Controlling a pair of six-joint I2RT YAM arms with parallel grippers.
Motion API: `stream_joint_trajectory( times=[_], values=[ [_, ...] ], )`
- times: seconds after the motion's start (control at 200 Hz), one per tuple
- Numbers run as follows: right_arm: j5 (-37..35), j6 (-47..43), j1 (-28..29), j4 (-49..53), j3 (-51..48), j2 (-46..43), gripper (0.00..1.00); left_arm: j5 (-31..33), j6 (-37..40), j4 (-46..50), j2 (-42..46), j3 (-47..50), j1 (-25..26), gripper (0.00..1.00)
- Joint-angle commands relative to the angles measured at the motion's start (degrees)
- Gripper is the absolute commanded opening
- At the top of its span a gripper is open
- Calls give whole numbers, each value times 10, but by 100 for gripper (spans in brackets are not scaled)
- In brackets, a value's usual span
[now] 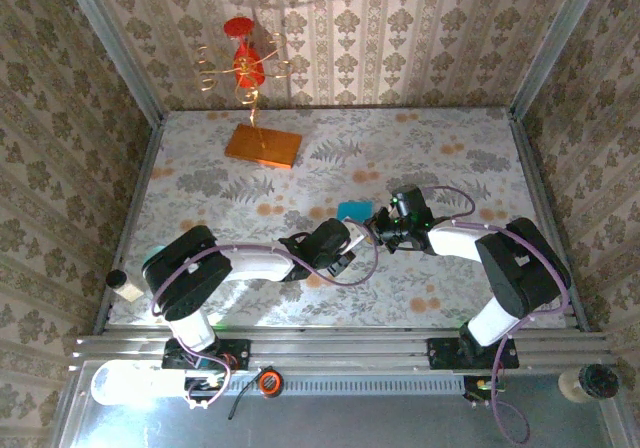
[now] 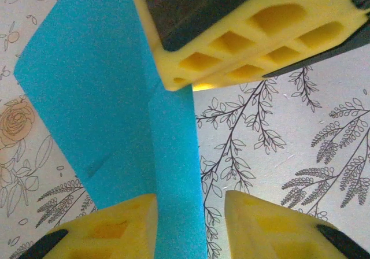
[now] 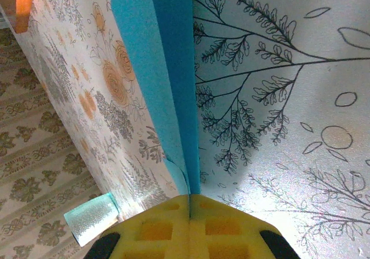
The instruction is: Fold a paper plane with a square sheet of paper (pick it up from the middle)
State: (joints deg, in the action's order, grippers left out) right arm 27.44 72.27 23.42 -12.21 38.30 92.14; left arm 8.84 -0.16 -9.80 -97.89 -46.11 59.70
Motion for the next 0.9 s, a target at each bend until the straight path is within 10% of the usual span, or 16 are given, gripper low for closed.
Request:
stream_joint_trajectory(
  times=[0.0, 0.545, 0.895],
  values=[
    [10, 8, -2, -5, -1, 7, 4, 16, 13, -7, -10, -11, 4, 36],
    [20, 11, -2, -3, -2, 3, 7, 22, 15, -9, -15, -15, 3, 23],
    [18, -17, -46, 15, -22, -49, 39, -32, -52, -36, 10, 23, -15, 13]
  ],
)
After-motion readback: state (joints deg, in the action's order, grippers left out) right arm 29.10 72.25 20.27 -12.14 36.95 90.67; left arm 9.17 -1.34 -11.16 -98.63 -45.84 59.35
